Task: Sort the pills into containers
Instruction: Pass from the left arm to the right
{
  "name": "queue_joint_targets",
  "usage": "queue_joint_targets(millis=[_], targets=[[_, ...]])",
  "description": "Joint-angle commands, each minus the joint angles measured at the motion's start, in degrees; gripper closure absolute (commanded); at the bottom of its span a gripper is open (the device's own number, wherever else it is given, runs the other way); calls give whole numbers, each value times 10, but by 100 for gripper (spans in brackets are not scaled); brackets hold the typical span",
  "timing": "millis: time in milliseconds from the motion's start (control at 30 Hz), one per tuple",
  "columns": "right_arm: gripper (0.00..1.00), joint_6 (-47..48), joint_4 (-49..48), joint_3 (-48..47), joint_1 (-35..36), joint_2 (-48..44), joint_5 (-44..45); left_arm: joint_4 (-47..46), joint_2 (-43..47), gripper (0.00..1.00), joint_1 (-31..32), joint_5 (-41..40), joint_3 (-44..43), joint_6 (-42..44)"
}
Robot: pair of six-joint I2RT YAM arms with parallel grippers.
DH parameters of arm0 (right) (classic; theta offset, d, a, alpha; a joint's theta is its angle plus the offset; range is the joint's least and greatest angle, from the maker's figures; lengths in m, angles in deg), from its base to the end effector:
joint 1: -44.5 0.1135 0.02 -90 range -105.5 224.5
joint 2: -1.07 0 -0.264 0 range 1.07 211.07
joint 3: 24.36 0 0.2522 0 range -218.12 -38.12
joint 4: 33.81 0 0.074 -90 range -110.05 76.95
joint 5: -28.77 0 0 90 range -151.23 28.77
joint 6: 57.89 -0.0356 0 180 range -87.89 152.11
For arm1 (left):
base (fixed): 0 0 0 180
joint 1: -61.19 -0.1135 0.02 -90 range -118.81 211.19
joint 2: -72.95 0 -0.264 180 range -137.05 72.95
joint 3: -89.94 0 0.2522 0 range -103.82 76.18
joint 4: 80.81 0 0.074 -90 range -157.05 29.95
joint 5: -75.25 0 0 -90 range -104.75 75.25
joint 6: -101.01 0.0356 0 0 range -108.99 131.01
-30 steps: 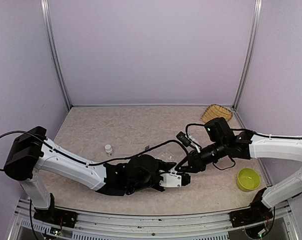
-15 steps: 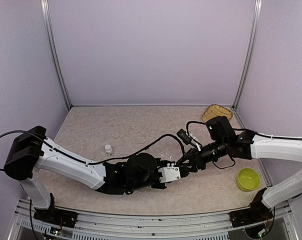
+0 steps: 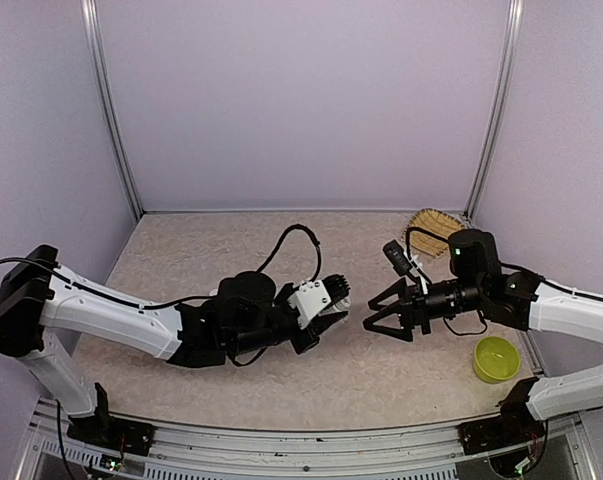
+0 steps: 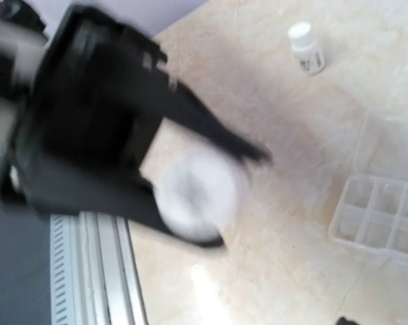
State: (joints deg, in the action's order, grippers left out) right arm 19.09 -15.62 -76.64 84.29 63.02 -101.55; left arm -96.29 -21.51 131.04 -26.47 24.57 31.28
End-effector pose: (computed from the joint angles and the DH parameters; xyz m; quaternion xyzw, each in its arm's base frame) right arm 0.1650 0.1674 0.2569 -0.3592 0.7410 0.4799 0.3026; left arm 0.1331 -0.3418 0.2285 0.5088 0.5969 -0.1851 0.5921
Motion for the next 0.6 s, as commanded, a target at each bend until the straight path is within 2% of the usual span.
queue_joint_targets(millis=[0,133,200,367,567], targets=[[16,-27,-68,28,-14,-22,6,-101,52,100,-29,128,44,-119],[12,-121,-158,45,-25,-7,-67,-173,65,100,-23,155,86,-99],[1,-198,-229,59,-25,6,-103,-199,65,100,-21,172,100,-91],[0,-387,-427,91,-21,45,-153,-246,56,100,-14,204,115,-78],[0,-410,-454,67,19,85,-144,-272,42,100,-2,214,109,-54]])
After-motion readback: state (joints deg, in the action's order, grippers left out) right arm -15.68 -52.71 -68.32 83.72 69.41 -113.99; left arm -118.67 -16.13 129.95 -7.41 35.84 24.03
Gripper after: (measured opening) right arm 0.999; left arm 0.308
